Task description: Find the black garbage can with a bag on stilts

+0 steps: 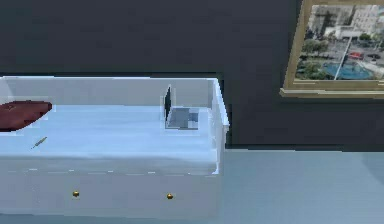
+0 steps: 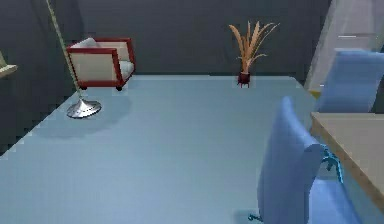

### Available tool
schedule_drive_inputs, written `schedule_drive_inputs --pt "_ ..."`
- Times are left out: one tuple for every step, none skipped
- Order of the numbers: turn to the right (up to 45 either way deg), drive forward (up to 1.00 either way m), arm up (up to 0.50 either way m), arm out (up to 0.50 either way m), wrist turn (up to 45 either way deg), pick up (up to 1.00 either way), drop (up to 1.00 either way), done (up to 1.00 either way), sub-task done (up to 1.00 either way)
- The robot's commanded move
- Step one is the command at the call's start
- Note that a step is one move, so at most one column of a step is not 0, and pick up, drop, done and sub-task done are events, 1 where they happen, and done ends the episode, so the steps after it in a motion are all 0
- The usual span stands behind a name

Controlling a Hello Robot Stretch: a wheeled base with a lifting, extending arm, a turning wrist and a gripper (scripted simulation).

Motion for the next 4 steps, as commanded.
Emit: schedule_drive_inputs --pt "0.0 0.15 0.0 0.0 0.0 0.0 0.0 0.0 0.0" --pt "-45.0 0.0 0.0 0.0 0.0 0.0 0.0 0.0 0.0" --pt "-42.0 0.0 0.0 0.0 0.0 0.0 0.0 0.0 0.0" --pt "0.0 0.4 0.0 0.0 0.0 0.0 0.0 0.0 0.0"
